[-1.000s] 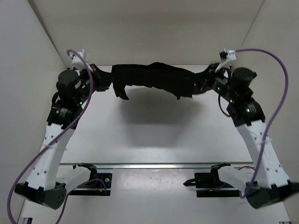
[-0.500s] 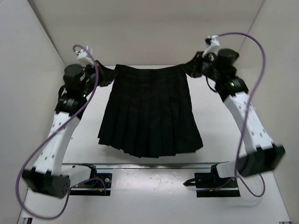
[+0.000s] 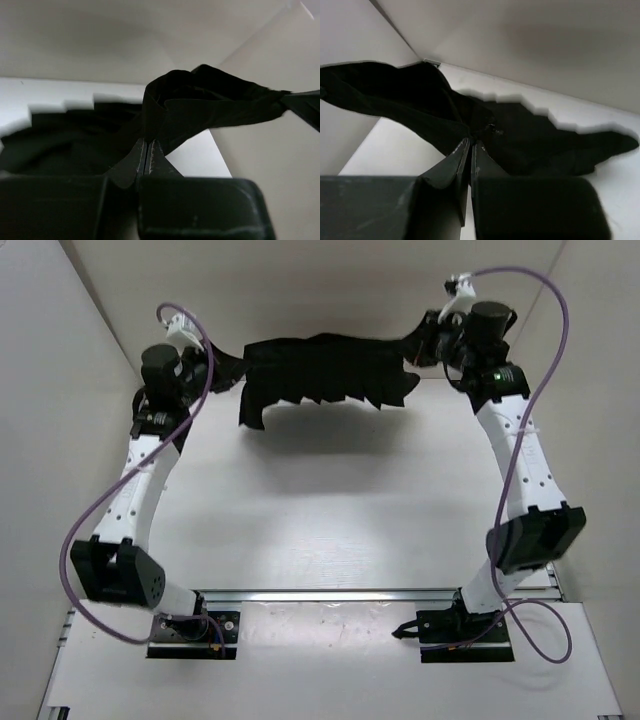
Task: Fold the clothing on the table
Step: Flatten the skirt out
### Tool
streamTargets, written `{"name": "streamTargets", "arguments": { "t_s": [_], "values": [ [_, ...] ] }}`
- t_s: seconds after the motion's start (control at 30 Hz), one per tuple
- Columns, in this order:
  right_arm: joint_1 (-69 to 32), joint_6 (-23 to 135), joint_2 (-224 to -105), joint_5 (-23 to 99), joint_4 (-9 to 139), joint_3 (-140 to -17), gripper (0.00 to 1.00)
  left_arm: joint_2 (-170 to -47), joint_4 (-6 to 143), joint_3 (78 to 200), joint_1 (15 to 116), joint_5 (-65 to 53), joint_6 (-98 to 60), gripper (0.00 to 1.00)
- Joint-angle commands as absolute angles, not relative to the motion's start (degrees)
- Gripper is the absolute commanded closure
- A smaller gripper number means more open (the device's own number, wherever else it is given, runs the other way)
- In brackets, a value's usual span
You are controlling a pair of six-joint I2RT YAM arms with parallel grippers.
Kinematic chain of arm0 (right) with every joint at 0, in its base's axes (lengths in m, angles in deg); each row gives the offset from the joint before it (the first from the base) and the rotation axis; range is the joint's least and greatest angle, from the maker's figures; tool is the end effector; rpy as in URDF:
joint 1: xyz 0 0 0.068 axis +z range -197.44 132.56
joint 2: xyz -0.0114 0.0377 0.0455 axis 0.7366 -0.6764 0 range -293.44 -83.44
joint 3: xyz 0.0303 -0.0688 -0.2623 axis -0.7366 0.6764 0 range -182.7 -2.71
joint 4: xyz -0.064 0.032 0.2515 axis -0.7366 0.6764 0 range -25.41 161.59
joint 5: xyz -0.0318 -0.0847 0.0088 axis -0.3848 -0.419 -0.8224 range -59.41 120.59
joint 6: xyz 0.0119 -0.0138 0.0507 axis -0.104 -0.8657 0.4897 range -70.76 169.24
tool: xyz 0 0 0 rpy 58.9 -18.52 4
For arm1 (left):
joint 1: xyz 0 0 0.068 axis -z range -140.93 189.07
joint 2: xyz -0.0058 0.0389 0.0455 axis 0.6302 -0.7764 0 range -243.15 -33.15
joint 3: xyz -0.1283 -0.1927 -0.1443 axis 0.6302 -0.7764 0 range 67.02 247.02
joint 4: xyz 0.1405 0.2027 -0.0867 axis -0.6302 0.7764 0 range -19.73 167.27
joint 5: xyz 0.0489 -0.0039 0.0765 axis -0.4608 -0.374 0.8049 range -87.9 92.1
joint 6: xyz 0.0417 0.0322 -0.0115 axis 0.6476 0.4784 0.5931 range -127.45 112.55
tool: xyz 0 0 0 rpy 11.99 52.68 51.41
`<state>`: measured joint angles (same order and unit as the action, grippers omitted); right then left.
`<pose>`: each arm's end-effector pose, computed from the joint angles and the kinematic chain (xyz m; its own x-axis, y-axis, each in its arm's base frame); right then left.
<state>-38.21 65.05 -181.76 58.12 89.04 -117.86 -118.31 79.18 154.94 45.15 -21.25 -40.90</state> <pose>0.3725 0.0771 0.4891 -0.2878 0.1980 -0.9370 -0.5364 0.7772 0.3290 0.3422 -0.0505 0.4368 -0.3585 -0.4707 -0.8062 0.3495 0.7331 -0.5834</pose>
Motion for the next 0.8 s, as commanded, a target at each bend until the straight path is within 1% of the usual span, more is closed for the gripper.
{"name": "streamTargets", "arguments": {
  "t_s": [0.0, 0.03, 0.07, 0.1, 0.13, 0.17, 0.2, 0.23, 0.27, 0.33, 0.37, 0.4, 0.47, 0.5, 0.57, 0.63, 0.7, 0.73, 0.77],
  "values": [
    [-38.04, 62.95, -174.96, 57.93, 87.72, -104.34, 0.99, -109.29, 75.12, 143.63, 45.48, -24.61, -41.03, 1.0],
    [-37.51, 63.21, -173.28, 57.06, 87.01, -96.39, 1.0, -105.34, 74.41, 136.09, 46.44, -24.7, -40.94, 1.0],
    [-36.73, 63.65, -169.0, 55.92, 84.83, -87.43, 1.0, -103.04, 73.97, 131.84, 46.88, -24.18, -40.85, 0.96],
    [-35.41, 64.78, -164.61, 55.3, 84.11, -82.91, 1.0, -98.58, 74.14, 122.92, 48.19, -22.79, -41.81, 0.85],
    [-34.01, 66.36, -162.56, 54.33, 82.62, -74.6, 0.97, -93.93, 73.18, 114.48, 49.43, -23.03, -41.9, 0.62],
    [-33.3, 68.29, -158.63, 52.49, 82.17, -66.77, 0.92, -90.31, 72.74, 110.3, 50.92, -22.6, -42.25, 0.51],
    [-31.9, 69.35, -154.93, 52.04, 81.65, -63.12, 0.79, -88.8, 74.04, 103.65, 51.54, -21.38, -42.86, 0.45],
    [-31.97, 72.06, -152.98, 52.21, 81.38, -56.21, 0.76, -85.82, 74.31, 99.06, 52.85, -21.71, -42.78, 0.37],
    [-31.88, 74.26, -149.83, 52.82, 80.94, -50.49, 0.74, -83.97, 75.62, 97.36, 54.17, -21.37, -42.78, 0.35],
    [-32.58, 76.38, -144.81, 52.83, 80.59, -44.84, 0.62, -81.5, 78.0, 92.27, 55.58, -19.62, -43.83, 0.33],
    [-32.24, 77.7, -144.0, 51.87, 80.94, -42.72, 0.61, -80.7, 78.96, 91.11, 55.59, -19.52, -44.19, 0.32],
    [-32.5, 78.15, -143.13, 50.9, 81.98, -41.48, 0.59, -80.0, 80.71, 90.4, 55.5, -18.39, -45.32, 0.32],
    [-32.59, 79.64, -143.12, 49.67, 82.43, -41.2, 0.54, -80.51, 81.52, 89.7, 54.8, -16.8, -46.47, 0.31],
    [-33.02, 79.73, -143.81, 49.23, 82.52, -40.94, 0.53, -80.35, 81.96, 89.52, 55.15, -15.49, -47.26, 0.31],
    [-32.42, 81.75, -145.75, 48.35, 82.17, -40.68, 0.44, -81.22, 83.8, 90.22, 55.24, -12.5, -47.7, 0.31],
    [-31.71, 82.81, -149.42, 47.3, 81.2, -40.59, 0.43, -81.66, 86.35, 90.66, 55.41, -7.33, -47.09, 0.32],
    [-31.27, 82.72, -152.59, 47.38, 80.24, -42.07, 0.42, -81.4, 88.46, 90.49, 55.41, -5.38, -46.39, 0.31],
    [-30.75, 82.64, -154.87, 47.2, 80.06, -42.43, 0.43, -81.92, 88.81, 90.22, 55.68, -4.41, -45.95, 0.31],
    [-29.7, 82.2, -155.42, 46.94, 79.28, -43.3, 0.45, -82.27, 88.56, 89.52, 55.68, -4.75, -46.12, 0.31]
  ]
}}
